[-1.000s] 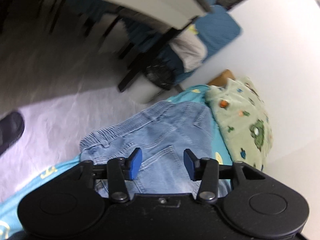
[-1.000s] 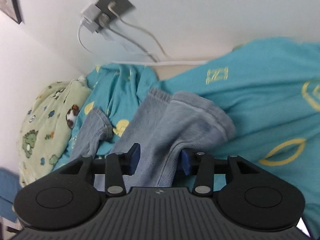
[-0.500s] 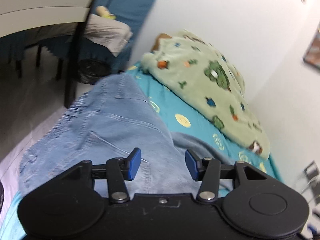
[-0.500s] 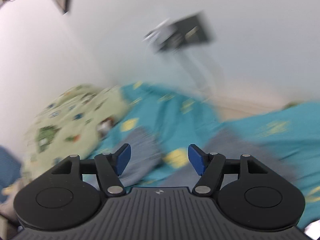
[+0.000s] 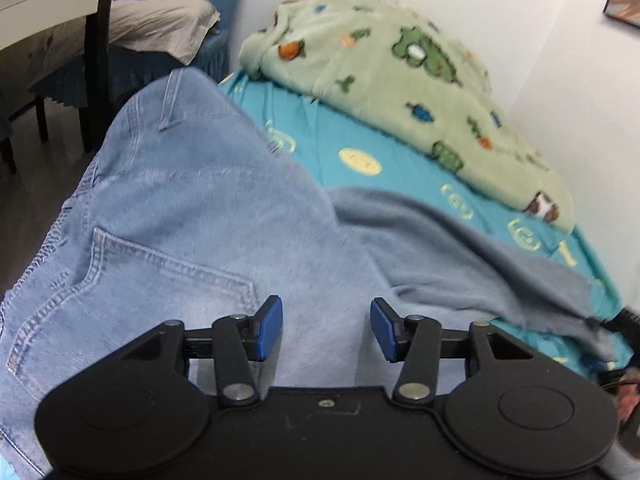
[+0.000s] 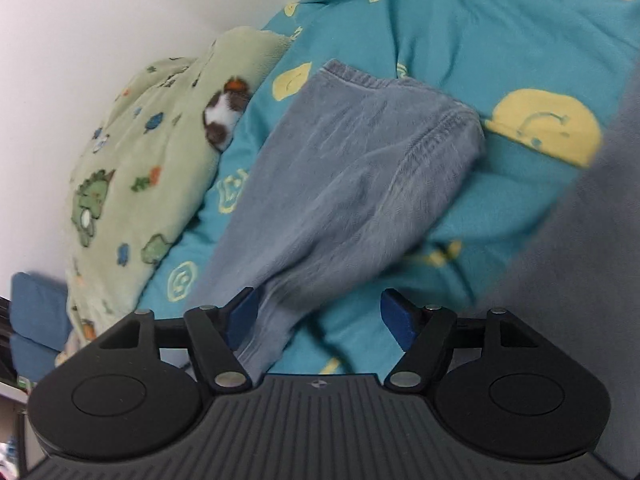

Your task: Fold clothes

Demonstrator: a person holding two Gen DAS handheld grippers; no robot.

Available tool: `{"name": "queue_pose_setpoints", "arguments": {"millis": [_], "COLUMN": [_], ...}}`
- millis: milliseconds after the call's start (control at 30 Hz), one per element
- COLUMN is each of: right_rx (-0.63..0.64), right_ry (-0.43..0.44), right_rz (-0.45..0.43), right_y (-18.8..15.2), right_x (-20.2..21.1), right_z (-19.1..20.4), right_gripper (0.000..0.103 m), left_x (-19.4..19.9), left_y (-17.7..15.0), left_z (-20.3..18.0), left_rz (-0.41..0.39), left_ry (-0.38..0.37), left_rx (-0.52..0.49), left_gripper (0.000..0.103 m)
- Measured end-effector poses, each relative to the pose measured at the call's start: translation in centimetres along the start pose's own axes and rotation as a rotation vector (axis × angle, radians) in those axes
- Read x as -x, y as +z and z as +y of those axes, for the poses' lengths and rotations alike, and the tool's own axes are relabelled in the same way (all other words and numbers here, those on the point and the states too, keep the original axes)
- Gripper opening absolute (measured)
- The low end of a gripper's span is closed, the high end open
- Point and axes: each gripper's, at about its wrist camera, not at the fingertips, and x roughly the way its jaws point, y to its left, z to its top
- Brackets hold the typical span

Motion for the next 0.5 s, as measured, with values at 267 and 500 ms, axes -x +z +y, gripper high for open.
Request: {"name": "queue_pose_setpoints", "arguments": {"millis": [267,500], "right_rx": [-0.041,-0.051], "right_ry": [0.106,0.080], "right_rz": [-0.178,-0.166], "right_y": [3.2,3.9], "right_x": [0.8,0.6], "right_z": [-0.6,-1.4], "right_gripper": [0.047,0.007], "left_x": [-1.1,-1.3], "left_y": [-0.5,-1.0], "left_z": [0.3,0.4], "left_rz": [0.019,0.015], "left_ry": [-0.016,-0.027], "left_rx": [-0.013,-0.021], "left_gripper": [0.046,0.046]}}
